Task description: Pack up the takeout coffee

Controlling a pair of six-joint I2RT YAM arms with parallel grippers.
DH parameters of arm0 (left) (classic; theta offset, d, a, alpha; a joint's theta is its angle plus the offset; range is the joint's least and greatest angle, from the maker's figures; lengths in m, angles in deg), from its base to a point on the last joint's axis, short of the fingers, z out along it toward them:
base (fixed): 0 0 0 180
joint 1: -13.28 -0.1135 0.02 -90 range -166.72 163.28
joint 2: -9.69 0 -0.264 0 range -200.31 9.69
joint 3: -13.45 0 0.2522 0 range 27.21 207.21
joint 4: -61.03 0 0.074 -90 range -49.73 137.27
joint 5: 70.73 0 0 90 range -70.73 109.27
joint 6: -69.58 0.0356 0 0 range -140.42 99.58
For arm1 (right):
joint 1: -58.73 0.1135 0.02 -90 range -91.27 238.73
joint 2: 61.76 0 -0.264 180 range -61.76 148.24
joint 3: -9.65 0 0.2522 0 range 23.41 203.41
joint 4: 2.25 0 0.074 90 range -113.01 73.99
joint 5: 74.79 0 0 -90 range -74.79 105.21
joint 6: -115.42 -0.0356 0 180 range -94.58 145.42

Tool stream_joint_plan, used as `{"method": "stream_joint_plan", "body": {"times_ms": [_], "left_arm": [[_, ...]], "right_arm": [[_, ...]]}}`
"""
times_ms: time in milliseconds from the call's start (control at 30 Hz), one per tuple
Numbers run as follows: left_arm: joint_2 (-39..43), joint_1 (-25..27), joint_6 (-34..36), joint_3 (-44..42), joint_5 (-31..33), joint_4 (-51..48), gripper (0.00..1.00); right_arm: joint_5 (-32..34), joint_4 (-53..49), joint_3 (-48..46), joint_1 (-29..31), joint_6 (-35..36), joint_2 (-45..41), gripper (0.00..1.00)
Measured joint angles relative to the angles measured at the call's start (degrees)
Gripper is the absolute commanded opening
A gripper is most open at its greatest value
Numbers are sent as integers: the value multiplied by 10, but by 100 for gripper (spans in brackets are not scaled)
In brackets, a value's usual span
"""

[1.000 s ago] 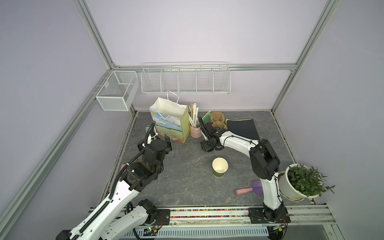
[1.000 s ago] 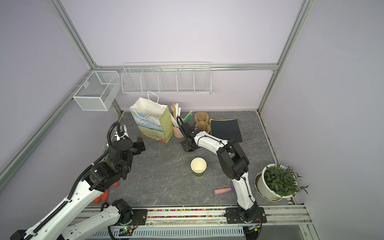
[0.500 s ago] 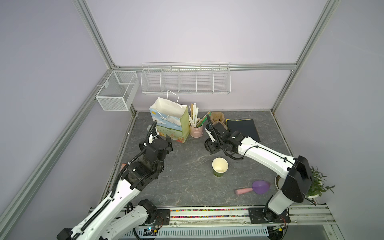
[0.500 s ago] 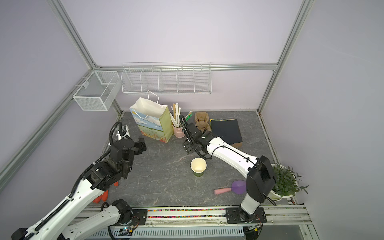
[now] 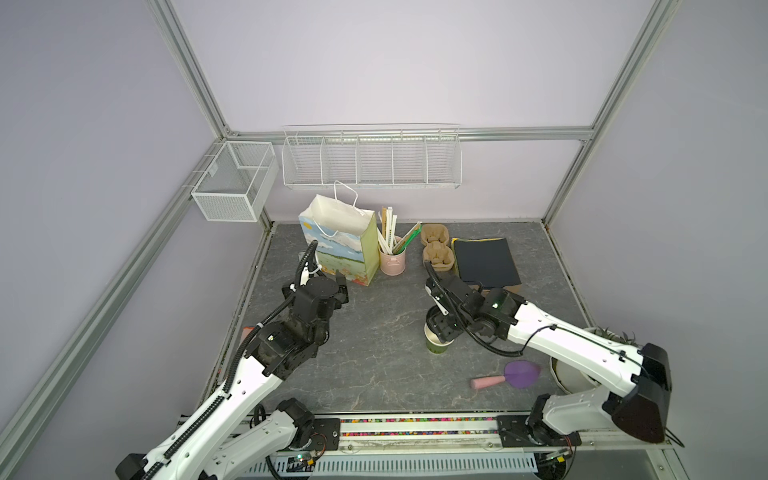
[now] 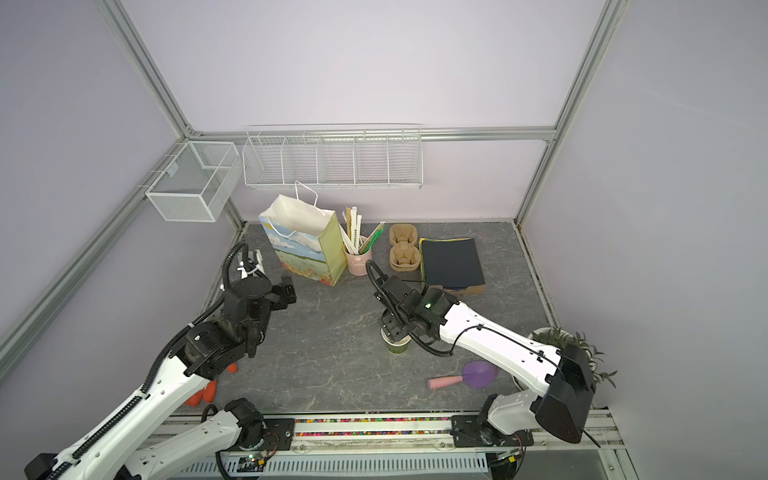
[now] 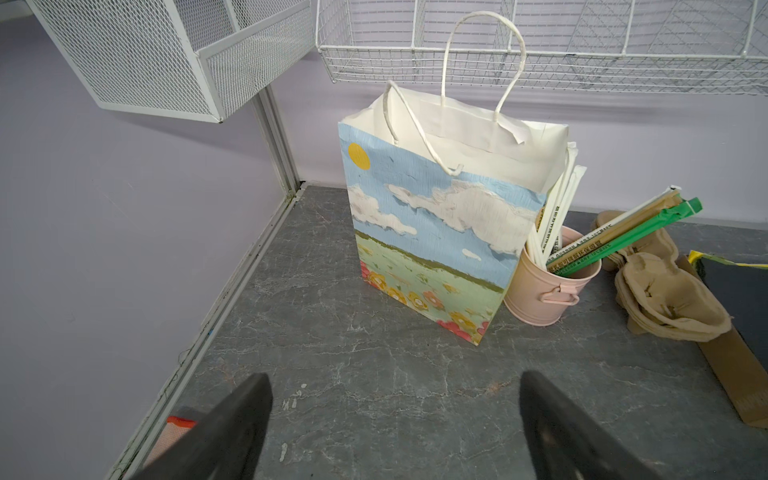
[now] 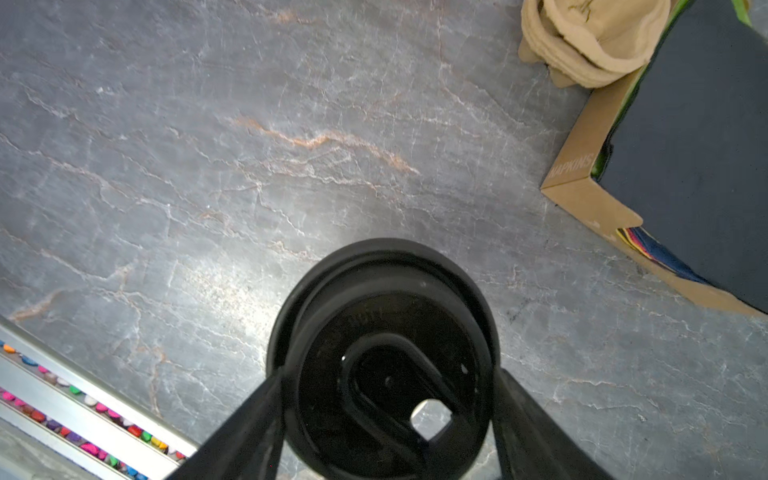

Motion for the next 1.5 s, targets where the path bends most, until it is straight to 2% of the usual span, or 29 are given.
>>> {"method": "stream_joint_plan", "body": {"times_ms": [667,1500], "left_arm": [[-2,0,0,0,-4,0,94],[-7,0,0,0,-4,0,94]], "right_arm": [[-2,44,-33,8,-12,19,75],[20,33,-35,19,-40,28,76]]}}
